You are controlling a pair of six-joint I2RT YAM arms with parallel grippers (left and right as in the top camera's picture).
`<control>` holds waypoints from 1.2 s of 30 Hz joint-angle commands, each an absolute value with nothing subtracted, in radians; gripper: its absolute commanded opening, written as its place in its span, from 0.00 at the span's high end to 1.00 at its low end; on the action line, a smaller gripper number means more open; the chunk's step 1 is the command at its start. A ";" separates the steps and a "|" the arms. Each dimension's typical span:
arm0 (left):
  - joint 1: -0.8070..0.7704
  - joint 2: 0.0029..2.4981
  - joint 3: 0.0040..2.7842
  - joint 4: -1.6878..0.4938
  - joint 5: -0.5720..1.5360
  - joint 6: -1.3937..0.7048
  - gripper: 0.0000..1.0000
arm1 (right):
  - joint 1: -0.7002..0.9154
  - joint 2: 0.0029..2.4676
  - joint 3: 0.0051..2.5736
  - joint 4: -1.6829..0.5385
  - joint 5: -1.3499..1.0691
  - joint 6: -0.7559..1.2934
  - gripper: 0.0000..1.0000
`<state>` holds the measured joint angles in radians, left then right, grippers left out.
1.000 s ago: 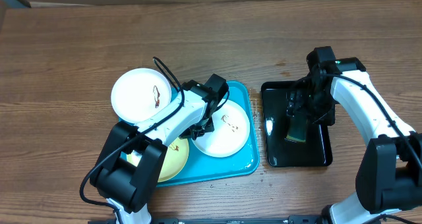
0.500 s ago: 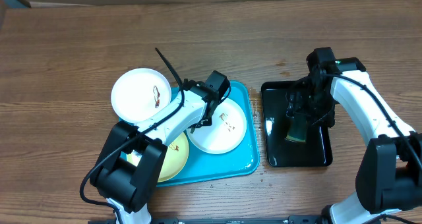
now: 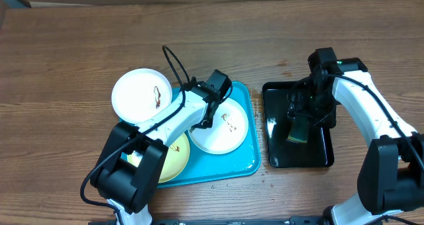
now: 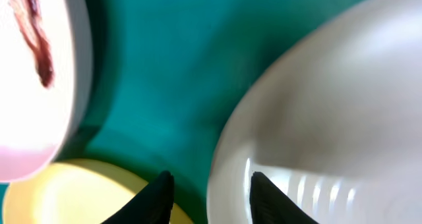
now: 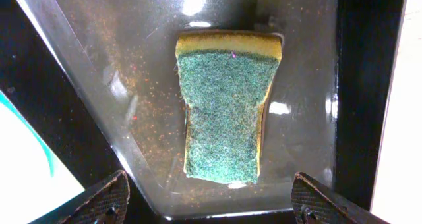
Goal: Clean dirty plates on tray and stack at the side
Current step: 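Close the right gripper on the green-and-yellow sponge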
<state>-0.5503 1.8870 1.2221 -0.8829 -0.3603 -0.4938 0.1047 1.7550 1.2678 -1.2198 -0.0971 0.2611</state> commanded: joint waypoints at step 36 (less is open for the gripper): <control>-0.374 1.877 1.224 -0.847 0.047 -0.460 0.95 | 0.130 1.724 1.013 -0.988 -0.133 0.289 0.86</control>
<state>-0.3698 1.8870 1.2221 -0.8486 0.0410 -0.4667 0.1276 1.7512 1.0187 -0.9962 -0.1165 0.2878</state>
